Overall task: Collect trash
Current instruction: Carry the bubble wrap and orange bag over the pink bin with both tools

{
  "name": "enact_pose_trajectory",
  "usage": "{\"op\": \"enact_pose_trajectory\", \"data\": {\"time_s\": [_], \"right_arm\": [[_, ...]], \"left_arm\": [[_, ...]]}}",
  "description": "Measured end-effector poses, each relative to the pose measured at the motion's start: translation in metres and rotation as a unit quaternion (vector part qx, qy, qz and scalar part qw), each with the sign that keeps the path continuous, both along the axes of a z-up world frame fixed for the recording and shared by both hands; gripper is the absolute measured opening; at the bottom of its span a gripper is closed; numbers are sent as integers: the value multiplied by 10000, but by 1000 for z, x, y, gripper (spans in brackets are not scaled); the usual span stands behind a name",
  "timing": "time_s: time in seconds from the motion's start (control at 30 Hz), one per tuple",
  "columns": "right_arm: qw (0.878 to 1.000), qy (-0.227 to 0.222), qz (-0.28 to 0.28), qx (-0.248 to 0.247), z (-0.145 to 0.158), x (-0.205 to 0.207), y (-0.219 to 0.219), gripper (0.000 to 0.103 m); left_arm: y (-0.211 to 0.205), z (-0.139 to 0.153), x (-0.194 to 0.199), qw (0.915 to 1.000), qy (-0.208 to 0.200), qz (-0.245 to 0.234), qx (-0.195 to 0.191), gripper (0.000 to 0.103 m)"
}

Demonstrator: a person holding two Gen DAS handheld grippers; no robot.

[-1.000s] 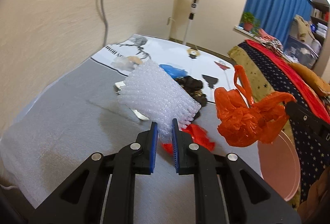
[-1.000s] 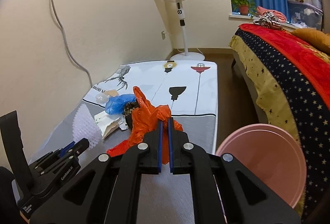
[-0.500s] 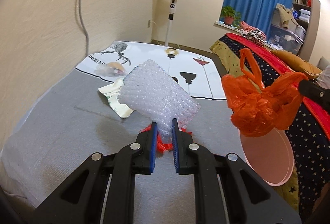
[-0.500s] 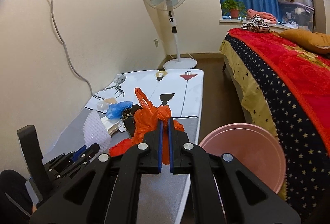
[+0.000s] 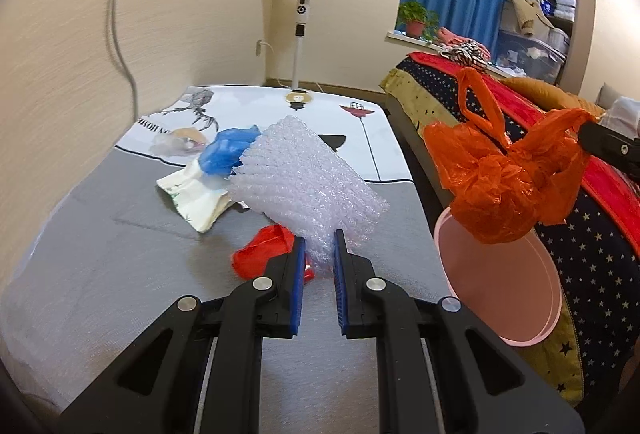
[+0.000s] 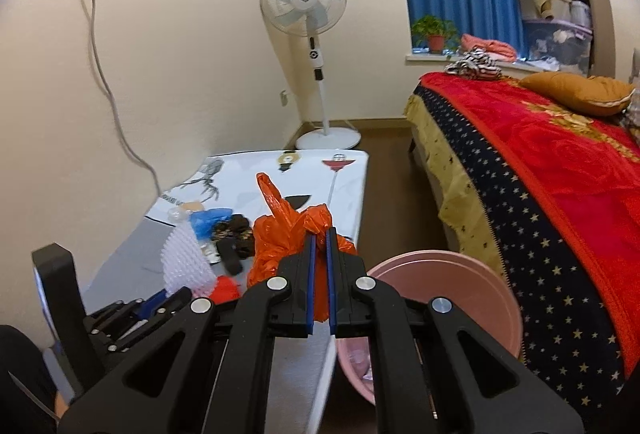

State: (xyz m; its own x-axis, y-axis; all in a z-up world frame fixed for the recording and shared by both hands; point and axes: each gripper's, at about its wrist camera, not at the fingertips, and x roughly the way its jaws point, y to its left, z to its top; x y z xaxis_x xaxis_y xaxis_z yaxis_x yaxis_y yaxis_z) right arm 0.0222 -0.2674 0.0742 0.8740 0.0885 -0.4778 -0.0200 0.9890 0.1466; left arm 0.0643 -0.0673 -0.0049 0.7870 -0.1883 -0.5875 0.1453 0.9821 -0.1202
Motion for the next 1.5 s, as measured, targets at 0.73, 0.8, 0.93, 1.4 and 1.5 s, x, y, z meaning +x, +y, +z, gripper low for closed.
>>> {"op": "enact_pose_trajectory", "data": {"time_s": [0.73,0.8,0.93,1.4,1.5], "right_arm": [[9948,186,-1003,36,-20,8,-59,5],[9932,192,-1152,43,-21,7,-67,5],[9896,213,-1423,78,-22,4,-81,5],[9768,348,-2108,119,-30,1,-116,5],[9750,386,-2181,146,-33,0,-122,5]], "left_arm": [[-51,-4,10,9976,-40,-690,11,13],[-59,-5,11,9967,-48,-805,4,13],[-76,-7,13,9943,-15,-1063,-31,13],[-126,-20,18,9847,176,-1728,-167,13],[-135,-25,18,9827,211,-1839,-119,13]]}}
